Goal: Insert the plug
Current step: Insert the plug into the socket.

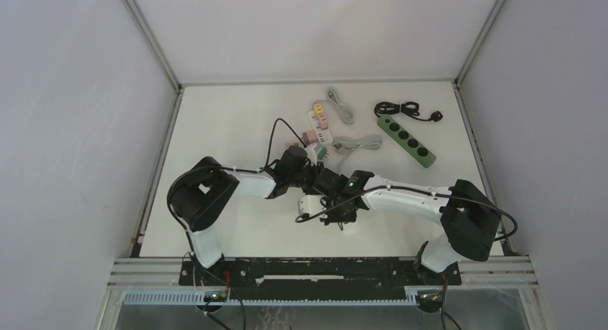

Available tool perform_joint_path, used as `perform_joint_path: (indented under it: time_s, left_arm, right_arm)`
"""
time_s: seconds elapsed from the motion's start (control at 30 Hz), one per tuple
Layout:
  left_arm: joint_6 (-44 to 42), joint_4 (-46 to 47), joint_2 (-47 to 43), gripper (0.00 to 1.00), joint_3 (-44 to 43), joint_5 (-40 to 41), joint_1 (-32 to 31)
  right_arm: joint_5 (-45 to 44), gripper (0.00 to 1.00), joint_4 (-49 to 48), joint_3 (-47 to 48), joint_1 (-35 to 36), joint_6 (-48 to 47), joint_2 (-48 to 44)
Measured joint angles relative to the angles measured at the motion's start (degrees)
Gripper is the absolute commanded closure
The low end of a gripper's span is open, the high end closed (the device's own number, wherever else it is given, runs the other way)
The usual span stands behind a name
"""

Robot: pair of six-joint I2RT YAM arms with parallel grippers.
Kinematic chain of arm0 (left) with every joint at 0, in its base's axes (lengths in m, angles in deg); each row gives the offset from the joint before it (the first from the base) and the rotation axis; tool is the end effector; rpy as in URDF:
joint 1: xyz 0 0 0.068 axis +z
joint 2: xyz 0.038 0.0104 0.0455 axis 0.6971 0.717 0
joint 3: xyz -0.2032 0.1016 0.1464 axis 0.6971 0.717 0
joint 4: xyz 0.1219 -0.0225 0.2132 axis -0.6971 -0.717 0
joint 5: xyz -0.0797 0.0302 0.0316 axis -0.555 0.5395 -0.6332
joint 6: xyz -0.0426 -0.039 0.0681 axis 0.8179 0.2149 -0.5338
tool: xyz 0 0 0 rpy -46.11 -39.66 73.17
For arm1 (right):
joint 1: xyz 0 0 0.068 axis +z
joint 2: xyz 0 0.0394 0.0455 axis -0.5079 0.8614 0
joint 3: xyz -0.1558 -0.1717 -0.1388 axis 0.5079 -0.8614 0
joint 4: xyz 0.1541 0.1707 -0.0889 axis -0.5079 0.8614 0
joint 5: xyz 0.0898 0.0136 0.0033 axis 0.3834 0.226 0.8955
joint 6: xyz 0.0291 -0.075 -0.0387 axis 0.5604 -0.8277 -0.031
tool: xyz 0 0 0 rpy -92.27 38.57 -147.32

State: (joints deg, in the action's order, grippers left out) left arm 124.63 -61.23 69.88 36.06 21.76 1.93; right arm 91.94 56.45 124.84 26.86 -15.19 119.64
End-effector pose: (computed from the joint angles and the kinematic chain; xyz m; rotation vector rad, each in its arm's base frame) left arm 0.2553 -0.2768 0.1197 0.2668 2.4673 -1.2096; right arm 0.1376 0.2303 0.1563 -2.2215 1.9226 0.1977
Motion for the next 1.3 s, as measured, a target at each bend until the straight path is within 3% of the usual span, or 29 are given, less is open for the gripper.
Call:
perform_joint_path:
  time_s: [0.1,0.37,0.47,0.6,0.8,0.97,1.3]
  left_arm:
    - [0.0,-0.04,0.0,0.7,0.0,-0.02,0.0]
    - [0.0,-0.02,0.0,0.71,0.0,-0.04,0.0]
    - [0.0,-0.04,0.0,0.7,0.0,-0.04,0.0]
    - [-0.02,-0.09,0.0,0.66,0.0,0.0,0.02]
    - [-0.11,-1.14,-0.15,0.6,0.0,0.42,0.0]
    - [-1.16,-4.68,-2.36,0.58,-0.09,2.01,0.02]
    - [-4.11,-11.47,-15.87,0.51,-0.5,9.99,1.14]
  right_arm:
    - [0.22,0.99,-0.46,-0.07,-0.2,-0.31,0.24]
    - [0.66,1.0,-0.57,-0.07,-0.42,-1.03,0.42]
    - [0.72,0.69,-0.55,-0.07,-0.42,-1.03,0.28]
    - [1.05,0.44,-0.31,-1.03,-0.11,-0.7,0.04]
    - [0.44,0.25,0.44,-1.18,1.03,0.42,-2.43]
    - [-1.11,0.18,1.75,-1.14,1.68,1.99,-7.43]
    - [-6.12,0.0,2.75,-0.33,2.12,13.18,-19.28]
